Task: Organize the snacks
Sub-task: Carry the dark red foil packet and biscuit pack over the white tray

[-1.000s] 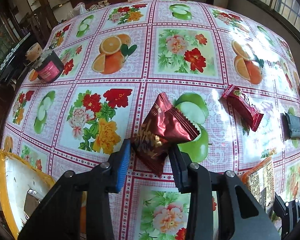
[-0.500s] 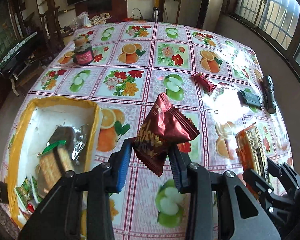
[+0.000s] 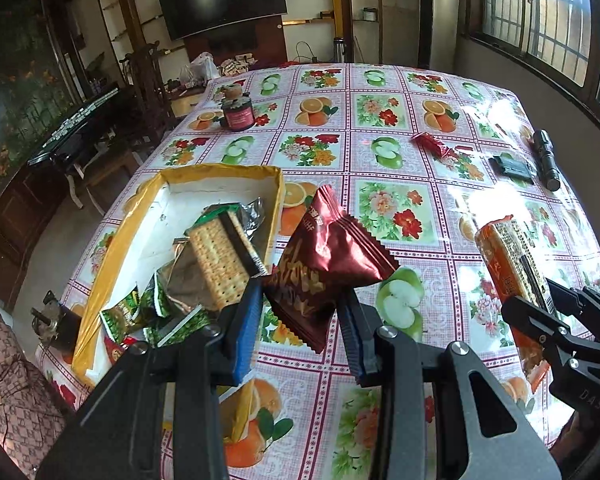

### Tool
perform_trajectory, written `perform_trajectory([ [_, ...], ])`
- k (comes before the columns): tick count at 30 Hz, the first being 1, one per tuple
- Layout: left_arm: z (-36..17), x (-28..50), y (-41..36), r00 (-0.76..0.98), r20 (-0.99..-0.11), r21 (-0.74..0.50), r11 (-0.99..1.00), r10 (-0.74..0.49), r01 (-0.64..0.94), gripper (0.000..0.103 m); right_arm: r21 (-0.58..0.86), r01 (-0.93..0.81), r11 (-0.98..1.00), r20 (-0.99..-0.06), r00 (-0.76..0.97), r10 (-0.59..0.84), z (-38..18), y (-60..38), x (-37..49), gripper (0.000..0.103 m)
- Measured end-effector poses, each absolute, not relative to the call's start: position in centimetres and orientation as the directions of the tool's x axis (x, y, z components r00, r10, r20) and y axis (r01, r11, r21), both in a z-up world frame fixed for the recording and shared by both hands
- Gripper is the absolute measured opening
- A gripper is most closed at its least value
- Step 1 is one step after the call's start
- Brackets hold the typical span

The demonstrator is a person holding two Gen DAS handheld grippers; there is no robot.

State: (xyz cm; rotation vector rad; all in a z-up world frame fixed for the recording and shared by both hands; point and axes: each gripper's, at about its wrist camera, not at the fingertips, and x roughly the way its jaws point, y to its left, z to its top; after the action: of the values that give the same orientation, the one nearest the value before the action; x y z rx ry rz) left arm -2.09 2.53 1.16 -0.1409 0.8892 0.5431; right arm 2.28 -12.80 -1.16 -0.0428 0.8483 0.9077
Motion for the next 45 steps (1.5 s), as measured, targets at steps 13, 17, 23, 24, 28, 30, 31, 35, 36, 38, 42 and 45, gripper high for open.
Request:
perform_trajectory([
  [13, 1.4, -6.1, 5.1, 0.486, -0.754, 0.113, 0.816, 0.442, -0.567, 0.039, 0.286, -0.769, 0.572, -0.653, 0.280, 0.703, -0.1, -9.2, -0.1, 0.053],
  [17, 1.1, -6.7, 5.8, 0.479, -0.757, 0.110, 0.809, 0.445, -0.578, 0.039, 0.280, -0.780, 0.560, -0.656, 0.270, 0.705, 0.0, -8.2, -0.5, 0.053],
  [23, 1.0, -7.6, 6.9, 0.473, -0.754, 0.111, 0.798, 0.456, -0.592, 0.039, 0.271, -0.796, 0.541, -0.660, 0.256, 0.707, 0.2, -6.8, -1.1, 0.053],
  [24, 1.0, -7.7, 7.0, 0.470, -0.754, 0.113, 0.796, 0.458, -0.595, 0.039, 0.270, -0.800, 0.537, -0.660, 0.252, 0.708, 0.2, -6.6, -1.2, 0.053],
  [28, 0.7, -8.3, 8.1, 0.459, -0.760, 0.107, 0.785, 0.460, -0.610, 0.039, 0.269, -0.812, 0.518, -0.662, 0.235, 0.712, 0.2, -5.4, -1.6, 0.053],
  [30, 0.5, -8.7, 8.7, 0.454, -0.763, 0.100, 0.778, 0.460, -0.620, 0.039, 0.268, -0.818, 0.509, -0.663, 0.226, 0.713, 0.2, -4.8, -1.8, 0.053],
  [31, 0.5, -8.9, 9.0, 0.450, -0.764, 0.099, 0.774, 0.461, -0.625, 0.039, 0.267, -0.822, 0.504, -0.664, 0.222, 0.714, 0.2, -4.4, -1.9, 0.053],
  [35, 0.3, -9.7, 10.4, 0.437, -0.768, 0.092, 0.756, 0.468, -0.648, 0.039, 0.261, -0.837, 0.481, -0.663, 0.206, 0.719, 0.3, -2.9, -2.2, 0.053],
  [36, 0.3, -9.9, 10.8, 0.434, -0.769, 0.092, 0.752, 0.470, -0.653, 0.039, 0.260, -0.841, 0.475, -0.663, 0.202, 0.721, 0.4, -2.5, -2.4, 0.053],
  [38, 0.3, -10.3, 11.5, 0.427, -0.769, 0.091, 0.742, 0.476, -0.664, 0.039, 0.258, -0.846, 0.467, -0.662, 0.197, 0.723, 0.5, -1.8, -2.4, 0.053],
  [42, 0.0, -11.1, 12.7, 0.413, -0.774, 0.085, 0.725, 0.480, -0.683, 0.039, 0.257, -0.852, 0.456, -0.666, 0.185, 0.722, 0.3, -0.5, -2.2, 0.053],
  [45, -0.4, -11.3, 13.3, 0.401, -0.780, 0.086, 0.717, 0.481, -0.692, 0.039, 0.277, -0.851, 0.447, -0.667, 0.164, 0.726, -0.1, 0.3, -2.0, 0.053],
])
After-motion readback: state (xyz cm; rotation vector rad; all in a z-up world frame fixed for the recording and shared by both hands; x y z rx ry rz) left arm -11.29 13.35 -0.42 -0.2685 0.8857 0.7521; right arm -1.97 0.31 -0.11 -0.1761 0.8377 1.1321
